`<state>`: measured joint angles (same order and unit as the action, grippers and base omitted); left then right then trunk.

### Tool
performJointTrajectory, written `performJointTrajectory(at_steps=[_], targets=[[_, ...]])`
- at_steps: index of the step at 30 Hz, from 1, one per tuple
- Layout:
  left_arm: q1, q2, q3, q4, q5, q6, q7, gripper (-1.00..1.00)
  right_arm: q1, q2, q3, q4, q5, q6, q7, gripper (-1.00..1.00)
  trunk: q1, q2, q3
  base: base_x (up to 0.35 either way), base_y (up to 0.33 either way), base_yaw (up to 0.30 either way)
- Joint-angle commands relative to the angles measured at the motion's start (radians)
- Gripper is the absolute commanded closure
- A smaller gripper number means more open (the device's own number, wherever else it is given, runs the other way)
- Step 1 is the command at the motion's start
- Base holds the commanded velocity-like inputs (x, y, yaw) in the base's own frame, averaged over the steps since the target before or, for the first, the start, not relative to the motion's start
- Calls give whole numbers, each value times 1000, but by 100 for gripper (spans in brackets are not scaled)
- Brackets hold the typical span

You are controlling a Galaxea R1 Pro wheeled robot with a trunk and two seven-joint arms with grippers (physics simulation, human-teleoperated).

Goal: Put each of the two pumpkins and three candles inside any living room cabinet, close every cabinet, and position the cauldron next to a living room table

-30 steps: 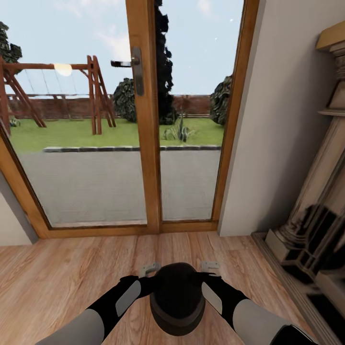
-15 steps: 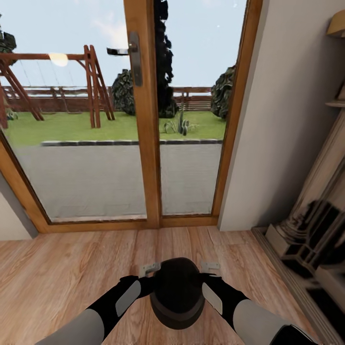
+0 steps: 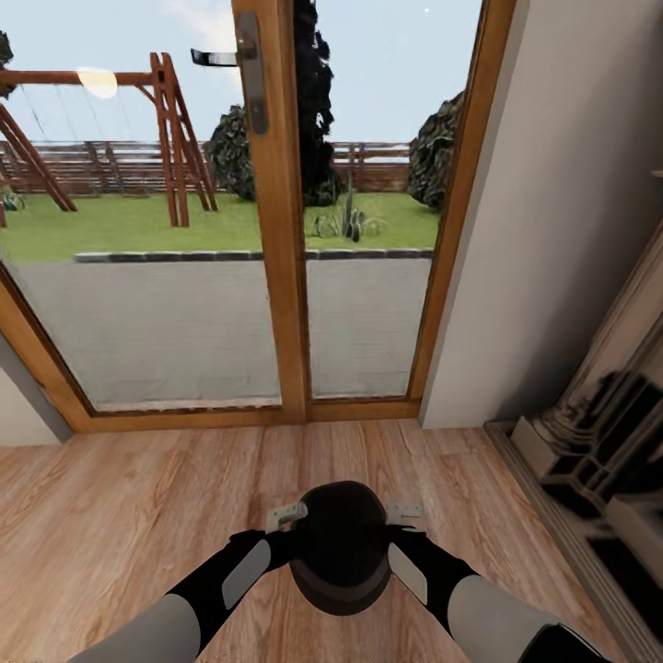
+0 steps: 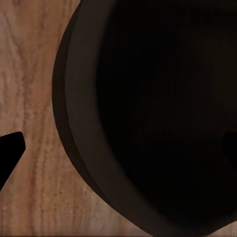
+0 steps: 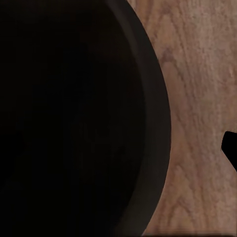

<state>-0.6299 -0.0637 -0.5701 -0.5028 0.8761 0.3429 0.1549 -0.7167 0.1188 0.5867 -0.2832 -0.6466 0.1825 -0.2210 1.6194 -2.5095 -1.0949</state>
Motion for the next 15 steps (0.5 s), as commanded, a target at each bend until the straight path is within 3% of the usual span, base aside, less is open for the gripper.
performJointTrajectory(at_steps=[1,12,15], targets=[[-1,1,-6,-2,11,1,9,-100,0,-1,8,-2,-7,5,-8,-100,0,-1,-5,0,0,0],[-1,0,-7,-1,11,1,9,-100,-1,-1,8,-2,-6,5,-8,-100,5,-3,-47,0,0,0],[-1,0,-7,-1,12,1,9,-100,-1,-1,8,-1,-6,5,-9,-100,5,-3,-47,0,0,0]])
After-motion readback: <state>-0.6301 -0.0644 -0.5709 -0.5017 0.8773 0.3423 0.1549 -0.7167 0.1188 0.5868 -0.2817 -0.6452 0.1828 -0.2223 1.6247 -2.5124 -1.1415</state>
